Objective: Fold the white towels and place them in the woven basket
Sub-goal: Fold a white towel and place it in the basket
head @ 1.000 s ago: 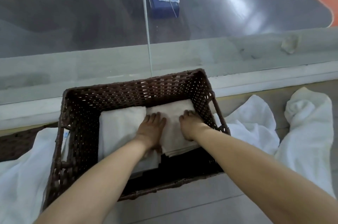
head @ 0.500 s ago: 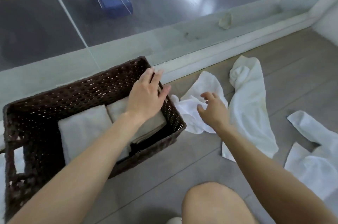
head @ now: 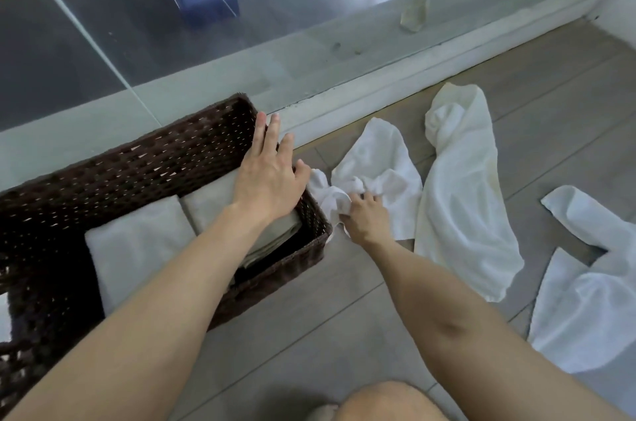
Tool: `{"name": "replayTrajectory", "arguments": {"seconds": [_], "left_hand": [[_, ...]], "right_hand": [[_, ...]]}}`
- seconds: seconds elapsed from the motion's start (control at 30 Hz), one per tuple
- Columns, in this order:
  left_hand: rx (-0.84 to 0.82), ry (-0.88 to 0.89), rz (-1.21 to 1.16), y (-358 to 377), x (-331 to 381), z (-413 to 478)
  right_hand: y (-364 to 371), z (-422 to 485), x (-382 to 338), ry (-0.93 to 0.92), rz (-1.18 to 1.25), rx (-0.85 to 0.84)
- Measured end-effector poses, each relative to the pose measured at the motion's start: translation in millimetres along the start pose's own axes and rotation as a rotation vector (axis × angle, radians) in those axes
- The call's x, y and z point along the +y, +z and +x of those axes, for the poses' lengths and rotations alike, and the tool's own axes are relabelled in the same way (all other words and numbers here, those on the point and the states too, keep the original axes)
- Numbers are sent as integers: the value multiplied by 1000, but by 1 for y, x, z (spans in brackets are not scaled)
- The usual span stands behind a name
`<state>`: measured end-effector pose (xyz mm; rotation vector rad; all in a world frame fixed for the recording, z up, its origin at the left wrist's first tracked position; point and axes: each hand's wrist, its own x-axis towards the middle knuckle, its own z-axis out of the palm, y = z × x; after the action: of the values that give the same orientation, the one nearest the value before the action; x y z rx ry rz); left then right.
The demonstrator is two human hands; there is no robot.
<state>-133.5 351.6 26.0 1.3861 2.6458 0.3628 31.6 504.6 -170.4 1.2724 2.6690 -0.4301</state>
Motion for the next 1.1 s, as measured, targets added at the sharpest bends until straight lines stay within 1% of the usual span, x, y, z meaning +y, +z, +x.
{"name": "replayTrajectory", "arguments": {"seconds": [0.07, 0.13, 0.27, 0.3, 0.4, 0.47, 0.57, 0.6, 0.67, 0.73, 0.8, 0.87, 0.93, 1.0, 1.1], "left_hand": [[-7, -9, -8, 0, 0, 2], [-20, -16, -26, 1, -2, 4], [-24, -37, -49, 2, -2, 8], [-41, -48, -50, 1, -2, 9], [-159, -67, -96, -14, -1, 10], [-169, -50, -245, -35, 7, -1], [-16, -79, -583, -78, 22, -40], [36, -78, -692, -95, 28, -57], [138, -50, -869, -131, 45, -95], [281, -6, -970, -169, 63, -139], [449, -54, -1071, -202, 71, -177], [565, -101, -1108, -231, 70, -219], [602, -118, -1082, -260, 73, -262], [594, -98, -1036, -287, 77, -305], [563, -70, -902, -327, 75, -356]], "right_hand": [[-15, 2, -4, 3, 113, 32], [-38, 3, -6, 9, 223, 99], [-103, -8, -6, -28, 318, 269], [-123, -12, -6, -44, 340, 315], [-187, -31, -12, -88, 396, 432], [-232, -50, -18, -126, 459, 478], [-296, -96, -33, -253, 599, 551], [-315, -116, -40, -296, 636, 552], [-350, -156, -56, -376, 676, 504], [-379, -201, -72, -469, 690, 450], [-398, -251, -84, -558, 743, 366], [-407, -298, -90, -645, 817, 254], [-408, -334, -93, -716, 888, 112], [-404, -361, -94, -744, 922, -11], [-399, -387, -90, -745, 908, -52]]}}
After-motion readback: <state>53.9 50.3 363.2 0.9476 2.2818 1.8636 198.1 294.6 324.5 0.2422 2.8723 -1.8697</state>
